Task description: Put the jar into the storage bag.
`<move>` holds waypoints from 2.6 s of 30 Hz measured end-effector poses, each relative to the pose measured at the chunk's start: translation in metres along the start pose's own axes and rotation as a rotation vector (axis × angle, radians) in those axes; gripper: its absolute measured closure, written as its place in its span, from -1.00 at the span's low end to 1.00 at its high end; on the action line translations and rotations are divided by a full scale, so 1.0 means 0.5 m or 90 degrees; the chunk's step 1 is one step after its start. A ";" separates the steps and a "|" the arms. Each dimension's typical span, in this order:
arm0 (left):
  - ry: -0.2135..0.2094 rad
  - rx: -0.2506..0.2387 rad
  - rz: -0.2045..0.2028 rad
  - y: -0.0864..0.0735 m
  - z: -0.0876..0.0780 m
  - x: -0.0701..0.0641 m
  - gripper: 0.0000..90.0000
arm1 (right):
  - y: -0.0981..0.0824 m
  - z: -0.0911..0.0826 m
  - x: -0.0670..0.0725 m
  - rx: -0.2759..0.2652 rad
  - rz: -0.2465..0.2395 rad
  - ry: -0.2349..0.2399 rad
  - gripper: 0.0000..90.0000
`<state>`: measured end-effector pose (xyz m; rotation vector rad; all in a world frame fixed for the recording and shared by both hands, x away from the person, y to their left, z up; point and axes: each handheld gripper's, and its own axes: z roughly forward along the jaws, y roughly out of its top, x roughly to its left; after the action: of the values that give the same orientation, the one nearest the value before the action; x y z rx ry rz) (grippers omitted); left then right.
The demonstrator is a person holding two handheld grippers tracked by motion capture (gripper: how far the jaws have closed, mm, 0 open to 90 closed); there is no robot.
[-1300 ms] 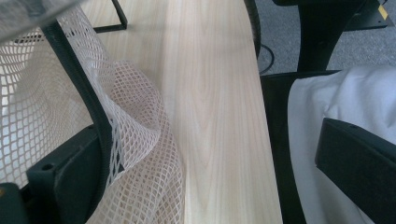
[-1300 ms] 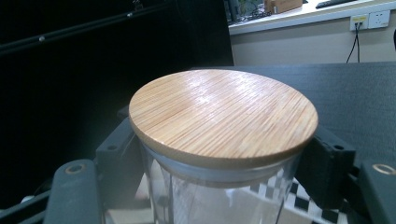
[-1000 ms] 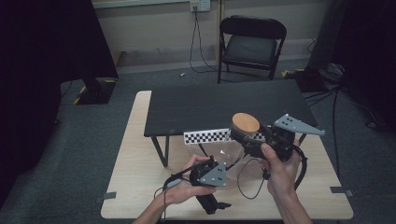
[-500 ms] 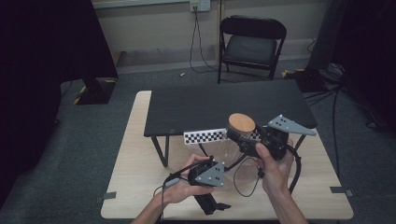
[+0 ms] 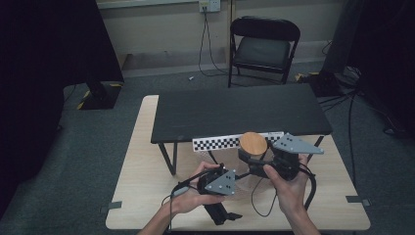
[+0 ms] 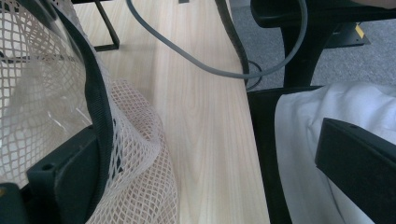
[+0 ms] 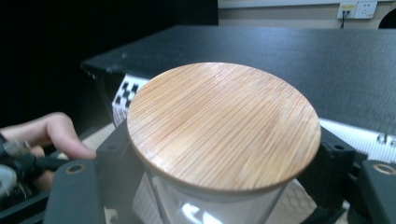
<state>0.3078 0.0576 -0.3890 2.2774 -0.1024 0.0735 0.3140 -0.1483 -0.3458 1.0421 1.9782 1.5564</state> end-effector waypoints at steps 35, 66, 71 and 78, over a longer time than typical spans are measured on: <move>0.018 0.024 -0.013 -0.001 0.010 0.004 -0.99 | -0.044 0.086 0.002 0.170 -0.030 -0.028 -0.43; 0.019 0.027 -0.022 -0.008 0.015 0.011 -0.99 | -0.041 0.092 0.002 0.181 -0.003 -0.001 -0.70; 0.018 0.025 -0.024 -0.008 0.014 0.013 -0.99 | -0.044 0.093 0.000 0.172 -0.001 0.001 -0.71; 0.023 0.032 -0.026 -0.009 0.018 0.016 -0.99 | -0.046 0.089 -0.001 0.165 0.002 0.007 -0.74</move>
<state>0.3164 0.0531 -0.3978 2.3263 -0.0350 0.0973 0.3393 -0.1225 -0.3806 1.1370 2.2289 1.3338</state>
